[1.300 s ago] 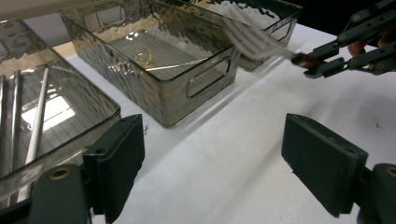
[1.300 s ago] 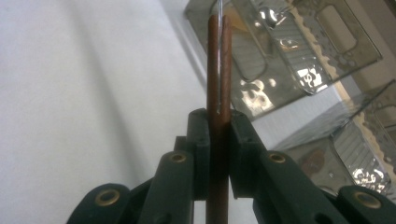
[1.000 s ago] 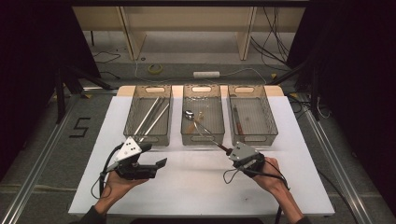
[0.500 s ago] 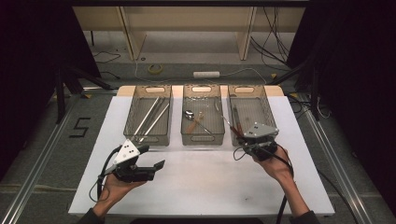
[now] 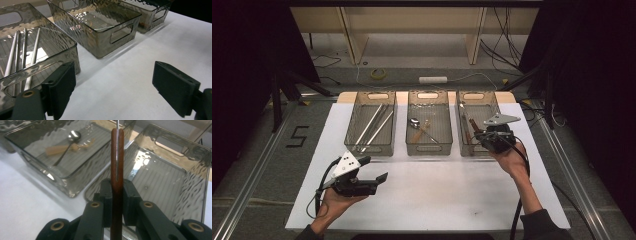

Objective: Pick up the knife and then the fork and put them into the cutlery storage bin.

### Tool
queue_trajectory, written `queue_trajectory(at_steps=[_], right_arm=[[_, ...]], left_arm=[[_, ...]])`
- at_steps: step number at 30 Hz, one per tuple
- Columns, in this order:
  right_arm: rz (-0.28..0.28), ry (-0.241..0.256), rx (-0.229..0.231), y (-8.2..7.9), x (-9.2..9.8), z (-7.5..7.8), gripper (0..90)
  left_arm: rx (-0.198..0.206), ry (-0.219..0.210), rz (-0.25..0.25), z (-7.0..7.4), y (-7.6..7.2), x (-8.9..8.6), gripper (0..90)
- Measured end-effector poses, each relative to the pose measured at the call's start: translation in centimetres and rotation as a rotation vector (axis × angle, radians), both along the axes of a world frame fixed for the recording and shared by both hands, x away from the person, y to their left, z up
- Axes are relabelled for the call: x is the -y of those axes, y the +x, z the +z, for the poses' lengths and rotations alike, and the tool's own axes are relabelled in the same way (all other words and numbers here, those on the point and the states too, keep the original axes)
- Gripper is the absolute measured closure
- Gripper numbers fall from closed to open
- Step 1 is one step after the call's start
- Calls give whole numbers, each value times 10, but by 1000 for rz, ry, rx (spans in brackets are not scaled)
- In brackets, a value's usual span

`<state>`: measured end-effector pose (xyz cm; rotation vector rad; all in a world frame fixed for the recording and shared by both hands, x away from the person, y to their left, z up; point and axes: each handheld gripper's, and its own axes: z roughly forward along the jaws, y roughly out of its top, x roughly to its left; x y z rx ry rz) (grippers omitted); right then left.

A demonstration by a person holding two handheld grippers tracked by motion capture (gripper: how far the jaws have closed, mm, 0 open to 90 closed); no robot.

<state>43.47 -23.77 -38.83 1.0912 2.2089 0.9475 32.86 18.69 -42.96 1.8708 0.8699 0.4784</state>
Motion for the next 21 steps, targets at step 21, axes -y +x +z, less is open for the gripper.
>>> queue_trajectory(at_steps=[21], right_arm=[[-154, 60, -131, 42, 14, -13, 812]], left_arm=[[-4, -1, 5, 0, 1, 0, 181]])
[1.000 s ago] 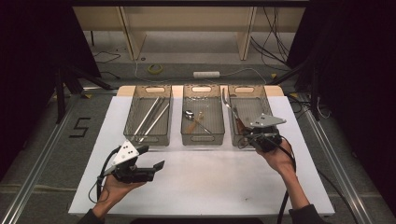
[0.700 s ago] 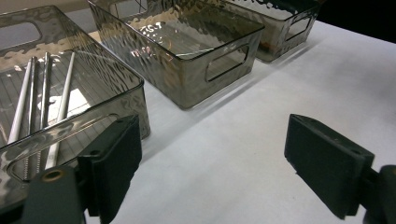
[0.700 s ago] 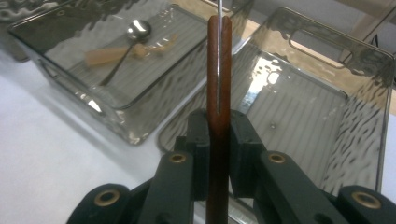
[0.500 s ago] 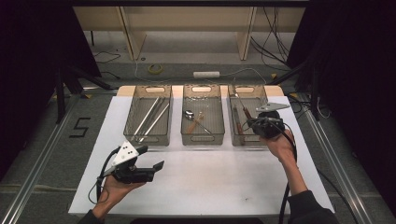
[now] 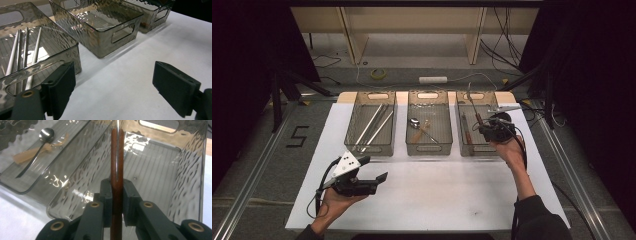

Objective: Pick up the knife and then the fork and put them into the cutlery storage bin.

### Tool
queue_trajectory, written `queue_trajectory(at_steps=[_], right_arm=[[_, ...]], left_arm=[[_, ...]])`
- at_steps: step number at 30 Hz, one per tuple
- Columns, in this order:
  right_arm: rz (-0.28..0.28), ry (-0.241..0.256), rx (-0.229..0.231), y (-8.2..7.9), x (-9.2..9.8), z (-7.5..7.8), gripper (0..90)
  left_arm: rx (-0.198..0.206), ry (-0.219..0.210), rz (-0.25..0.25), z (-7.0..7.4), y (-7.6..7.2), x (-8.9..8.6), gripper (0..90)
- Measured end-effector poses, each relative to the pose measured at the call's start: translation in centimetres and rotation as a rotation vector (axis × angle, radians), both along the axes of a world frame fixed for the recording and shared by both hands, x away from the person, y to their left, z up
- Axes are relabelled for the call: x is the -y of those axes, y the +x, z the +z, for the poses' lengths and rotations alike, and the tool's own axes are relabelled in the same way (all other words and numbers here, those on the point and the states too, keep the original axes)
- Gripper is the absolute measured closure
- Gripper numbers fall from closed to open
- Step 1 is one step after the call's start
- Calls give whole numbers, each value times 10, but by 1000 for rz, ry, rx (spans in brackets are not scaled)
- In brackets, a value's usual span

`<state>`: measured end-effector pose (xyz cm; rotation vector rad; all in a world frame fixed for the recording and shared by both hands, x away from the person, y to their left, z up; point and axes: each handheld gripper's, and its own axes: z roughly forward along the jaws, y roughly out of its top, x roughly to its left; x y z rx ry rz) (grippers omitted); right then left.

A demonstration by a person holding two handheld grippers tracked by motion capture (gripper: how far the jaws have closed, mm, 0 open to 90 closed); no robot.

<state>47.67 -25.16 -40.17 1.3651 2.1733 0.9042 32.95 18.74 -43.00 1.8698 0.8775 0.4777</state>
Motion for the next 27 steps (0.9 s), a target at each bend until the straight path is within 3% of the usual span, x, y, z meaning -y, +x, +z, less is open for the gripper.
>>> queue_trajectory(at_steps=[13, 21, 27], right_arm=[[-88, 27, -99, 14, -3, -13, 810], [-113, 44, -132, 18, -6, -18, 802], [-96, 101, -138, 14, -3, -15, 681]], left_arm=[[2, 7, -1, -1, 0, 0, 181], [-1, 6, -1, -1, -1, 1, 181], [0, 7, 0, 0, -1, 1, 181]])
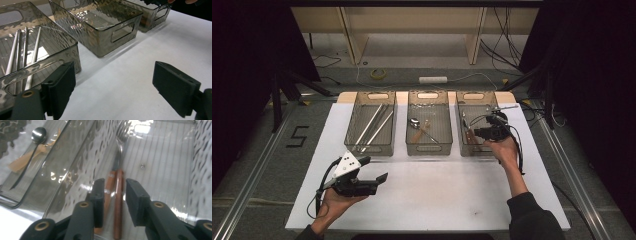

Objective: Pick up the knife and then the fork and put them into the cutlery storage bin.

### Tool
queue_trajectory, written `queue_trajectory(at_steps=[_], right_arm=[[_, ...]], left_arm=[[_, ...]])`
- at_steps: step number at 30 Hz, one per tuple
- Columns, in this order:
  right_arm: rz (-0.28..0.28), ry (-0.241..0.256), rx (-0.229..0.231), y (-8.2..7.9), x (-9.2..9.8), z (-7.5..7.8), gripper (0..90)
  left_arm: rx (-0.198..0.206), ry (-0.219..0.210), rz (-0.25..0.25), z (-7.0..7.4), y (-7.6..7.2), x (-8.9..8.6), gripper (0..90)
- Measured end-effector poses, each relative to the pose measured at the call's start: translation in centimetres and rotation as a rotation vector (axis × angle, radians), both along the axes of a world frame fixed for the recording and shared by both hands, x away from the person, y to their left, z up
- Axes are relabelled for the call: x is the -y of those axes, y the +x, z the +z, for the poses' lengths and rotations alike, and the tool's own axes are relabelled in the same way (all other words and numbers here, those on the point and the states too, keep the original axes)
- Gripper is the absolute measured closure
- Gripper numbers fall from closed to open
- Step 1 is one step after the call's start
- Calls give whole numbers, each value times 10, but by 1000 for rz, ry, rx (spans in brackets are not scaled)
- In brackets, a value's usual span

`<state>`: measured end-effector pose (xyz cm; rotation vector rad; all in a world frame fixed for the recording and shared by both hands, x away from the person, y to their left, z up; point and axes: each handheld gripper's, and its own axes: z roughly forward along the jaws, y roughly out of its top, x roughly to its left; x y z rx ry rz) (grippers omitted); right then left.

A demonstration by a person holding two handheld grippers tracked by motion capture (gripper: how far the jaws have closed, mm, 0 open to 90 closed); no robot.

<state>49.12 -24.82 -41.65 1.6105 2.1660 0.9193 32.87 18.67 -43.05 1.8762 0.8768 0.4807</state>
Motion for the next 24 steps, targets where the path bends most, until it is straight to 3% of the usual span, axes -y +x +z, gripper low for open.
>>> queue_trajectory(at_steps=[13, 24], right_arm=[[81, 44, 75, -27, -4, 9, 580], [148, 113, 187, -64, -11, 18, 425]], left_arm=[[-1, -2, 1, 0, 0, 0, 181], [-6, -5, -2, 0, 0, -1, 181]])
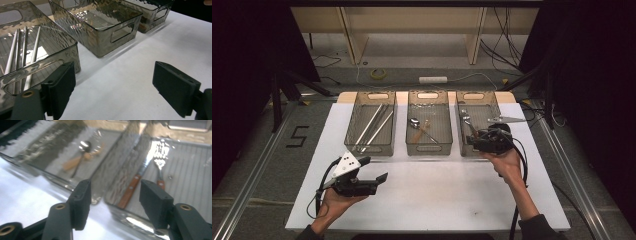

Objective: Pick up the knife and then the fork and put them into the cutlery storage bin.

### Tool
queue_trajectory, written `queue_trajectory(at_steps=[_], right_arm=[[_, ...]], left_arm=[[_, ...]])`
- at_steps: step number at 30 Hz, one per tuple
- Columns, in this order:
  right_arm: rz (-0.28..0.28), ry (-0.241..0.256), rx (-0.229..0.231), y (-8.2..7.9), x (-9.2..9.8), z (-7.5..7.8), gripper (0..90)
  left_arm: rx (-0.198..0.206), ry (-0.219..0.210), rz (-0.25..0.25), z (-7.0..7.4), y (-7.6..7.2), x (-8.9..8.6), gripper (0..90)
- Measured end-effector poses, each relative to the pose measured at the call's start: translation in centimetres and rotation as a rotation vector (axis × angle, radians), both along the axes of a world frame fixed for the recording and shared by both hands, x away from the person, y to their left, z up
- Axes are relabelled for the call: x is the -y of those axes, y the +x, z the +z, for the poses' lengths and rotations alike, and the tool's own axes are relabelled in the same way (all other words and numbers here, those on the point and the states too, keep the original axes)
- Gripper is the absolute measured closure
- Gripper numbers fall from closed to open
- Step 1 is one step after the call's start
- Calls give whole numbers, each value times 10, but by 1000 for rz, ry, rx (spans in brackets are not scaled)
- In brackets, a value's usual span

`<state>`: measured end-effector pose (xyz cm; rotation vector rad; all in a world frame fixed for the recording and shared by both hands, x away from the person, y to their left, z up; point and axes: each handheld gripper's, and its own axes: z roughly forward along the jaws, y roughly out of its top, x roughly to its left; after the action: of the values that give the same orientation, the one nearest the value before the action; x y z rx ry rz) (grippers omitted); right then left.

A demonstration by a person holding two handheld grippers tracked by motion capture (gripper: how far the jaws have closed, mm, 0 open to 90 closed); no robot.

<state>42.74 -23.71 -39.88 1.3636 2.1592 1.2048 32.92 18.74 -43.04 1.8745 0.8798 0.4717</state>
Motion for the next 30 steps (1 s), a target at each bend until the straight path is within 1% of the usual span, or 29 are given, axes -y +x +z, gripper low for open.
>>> queue_trajectory(at_steps=[2, 4, 6, 8, 9, 11, 15, 18, 20, 23, 25, 30], right_arm=[[18, 54, 21, -10, 0, -1, 412], [42, 57, 37, -20, -2, -2, 389], [63, 94, 60, -31, -4, -5, 384], [96, 90, 74, -39, -8, -9, 364], [108, 97, 76, -43, -10, -11, 358], [133, 126, 80, -49, -13, -14, 349], [168, 175, 93, -61, -19, -15, 342], [183, 173, 114, -69, -21, -16, 335], [183, 179, 126, -73, -19, -17, 333], [179, 185, 139, -77, -16, -19, 318], [180, 189, 142, -80, -14, -21, 315], [178, 179, 164, -88, -10, -24, 310]], left_arm=[[-4, -4, 4, 0, 1, 0, 180], [-6, -11, 5, 0, 1, 1, 180], [-8, -8, 4, 0, 2, 3, 180], [-9, -16, -2, 1, 3, 4, 180], [-8, -13, -5, 1, 3, 5, 180], [-7, -3, -10, 1, 3, 5, 179], [-18, -25, -11, 1, 3, 4, 178], [-21, -35, -12, 1, 3, 4, 178], [-26, -43, -17, 1, 3, 4, 177], [-26, -42, -20, 2, 2, 4, 175], [-26, -48, -20, 2, 1, 3, 174], [-31, -68, -18, 2, 0, 2, 174]])
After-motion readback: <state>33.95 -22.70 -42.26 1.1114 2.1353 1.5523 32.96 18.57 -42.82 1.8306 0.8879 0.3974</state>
